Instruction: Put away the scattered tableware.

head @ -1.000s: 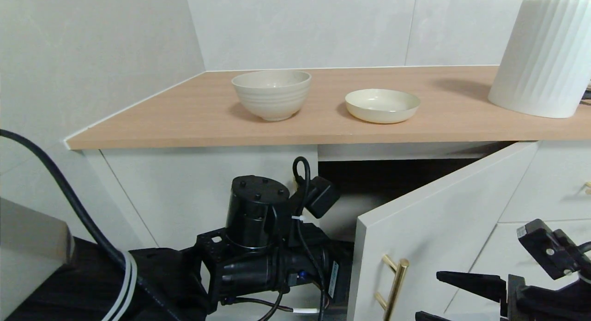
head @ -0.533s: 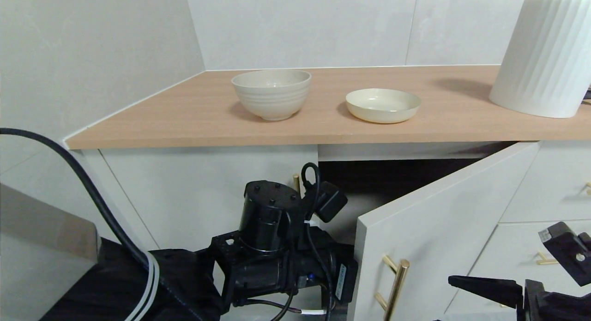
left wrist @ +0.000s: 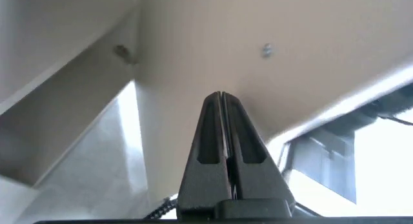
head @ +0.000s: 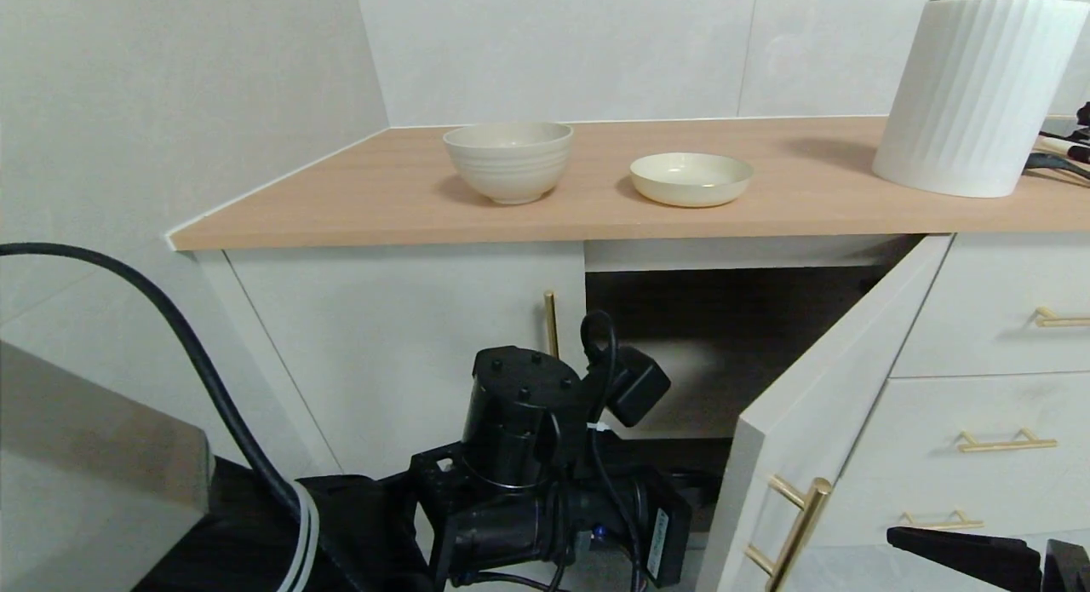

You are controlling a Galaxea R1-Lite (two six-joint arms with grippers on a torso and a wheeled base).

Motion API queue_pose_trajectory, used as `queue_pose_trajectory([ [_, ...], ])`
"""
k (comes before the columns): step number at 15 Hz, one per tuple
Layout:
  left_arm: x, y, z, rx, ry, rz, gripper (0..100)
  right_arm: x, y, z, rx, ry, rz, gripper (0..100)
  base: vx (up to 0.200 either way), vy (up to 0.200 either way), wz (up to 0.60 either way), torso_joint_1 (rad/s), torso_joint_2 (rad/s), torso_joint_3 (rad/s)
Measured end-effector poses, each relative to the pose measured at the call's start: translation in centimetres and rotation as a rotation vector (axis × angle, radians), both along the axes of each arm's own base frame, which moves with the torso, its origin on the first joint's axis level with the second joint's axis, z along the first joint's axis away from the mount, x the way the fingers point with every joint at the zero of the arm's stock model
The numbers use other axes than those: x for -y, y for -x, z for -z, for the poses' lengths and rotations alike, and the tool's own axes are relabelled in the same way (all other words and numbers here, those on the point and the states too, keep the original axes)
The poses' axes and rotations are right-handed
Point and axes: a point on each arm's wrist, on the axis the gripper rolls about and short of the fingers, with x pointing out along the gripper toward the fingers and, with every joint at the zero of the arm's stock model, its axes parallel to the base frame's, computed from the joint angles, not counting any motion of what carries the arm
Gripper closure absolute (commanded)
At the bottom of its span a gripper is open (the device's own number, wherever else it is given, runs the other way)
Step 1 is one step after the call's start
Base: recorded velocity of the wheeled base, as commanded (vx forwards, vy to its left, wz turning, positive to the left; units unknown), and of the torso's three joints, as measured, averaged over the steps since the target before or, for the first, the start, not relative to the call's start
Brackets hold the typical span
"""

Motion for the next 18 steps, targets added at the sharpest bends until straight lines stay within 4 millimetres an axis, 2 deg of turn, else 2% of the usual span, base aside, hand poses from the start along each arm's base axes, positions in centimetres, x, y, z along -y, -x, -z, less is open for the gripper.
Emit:
queue_pose_trajectory([
  [5,0.7,-0.5,1.2,-0.005,-0.009,-0.002,100,0.9,0.7,-0.5,0.035,-0.033,0.015,0,0.0,0.0,0.0,0.0,0.0,0.0],
  [6,0.9,-0.6,1.3,-0.005,-0.009,-0.005,100,1.0,0.8,-0.6,0.043,-0.04,0.016,0,-0.2,0.0,0.0,0.002,0.0,-0.002],
  [8,1.5,-0.7,1.2,-0.018,0.005,-0.01,100,1.3,1.1,-0.6,0.04,-0.036,0.026,0,-0.2,0.0,0.0,0.007,0.0,0.0],
  [11,2.7,-0.5,0.7,-0.01,0.03,0.007,100,1.8,1.5,-1.0,0.059,-0.056,0.034,0,0.0,0.0,0.0,0.0,0.0,0.0],
  [14,3.7,-0.4,0.3,0.004,0.05,0.023,100,2.2,1.8,-2.1,0.105,-0.097,0.05,0,0.0,0.0,0.0,0.0,0.0,0.0],
  [18,4.6,0.3,0.6,-0.008,0.047,0.043,100,3.3,2.5,-5.0,0.21,-0.177,0.104,0,0.0,0.0,0.0,0.0,0.0,0.0],
])
